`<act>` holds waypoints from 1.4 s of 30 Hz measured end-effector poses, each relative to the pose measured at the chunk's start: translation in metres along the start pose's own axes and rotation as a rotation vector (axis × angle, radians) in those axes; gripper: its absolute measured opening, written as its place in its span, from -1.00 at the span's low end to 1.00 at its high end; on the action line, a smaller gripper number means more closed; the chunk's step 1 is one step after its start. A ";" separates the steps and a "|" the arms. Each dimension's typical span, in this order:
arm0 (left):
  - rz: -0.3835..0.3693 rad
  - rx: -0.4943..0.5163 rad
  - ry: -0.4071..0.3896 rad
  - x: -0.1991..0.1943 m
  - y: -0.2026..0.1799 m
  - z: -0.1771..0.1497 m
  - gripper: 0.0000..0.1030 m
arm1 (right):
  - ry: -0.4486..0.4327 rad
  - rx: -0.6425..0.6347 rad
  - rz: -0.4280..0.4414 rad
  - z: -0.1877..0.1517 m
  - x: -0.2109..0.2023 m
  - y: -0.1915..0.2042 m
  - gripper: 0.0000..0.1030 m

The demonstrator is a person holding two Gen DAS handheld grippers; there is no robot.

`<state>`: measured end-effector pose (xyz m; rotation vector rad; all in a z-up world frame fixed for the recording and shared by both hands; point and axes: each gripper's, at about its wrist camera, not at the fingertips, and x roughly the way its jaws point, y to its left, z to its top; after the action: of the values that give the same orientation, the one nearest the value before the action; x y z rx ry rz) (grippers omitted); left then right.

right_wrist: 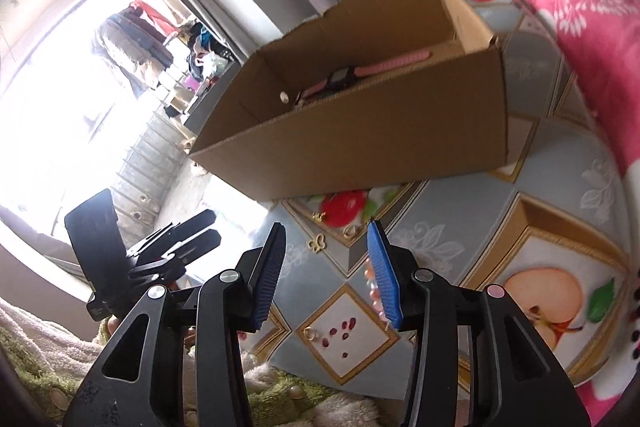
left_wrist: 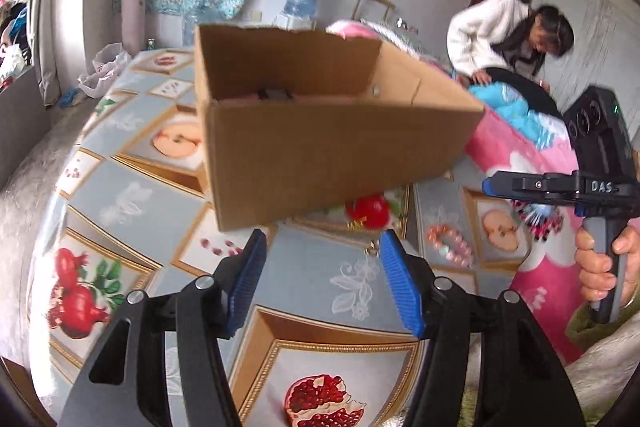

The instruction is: Organize jewelry

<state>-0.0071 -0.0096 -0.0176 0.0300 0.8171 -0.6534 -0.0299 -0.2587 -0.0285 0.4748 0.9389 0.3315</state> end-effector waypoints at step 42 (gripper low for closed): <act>-0.005 0.382 0.140 0.084 -0.061 0.000 -0.66 | 0.057 -0.130 -0.213 0.004 0.039 -0.004 -0.53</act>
<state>0.0015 -0.1028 -0.0618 0.4240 0.8163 -0.8110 -0.0049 -0.2448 -0.0557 0.2447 1.0069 0.2117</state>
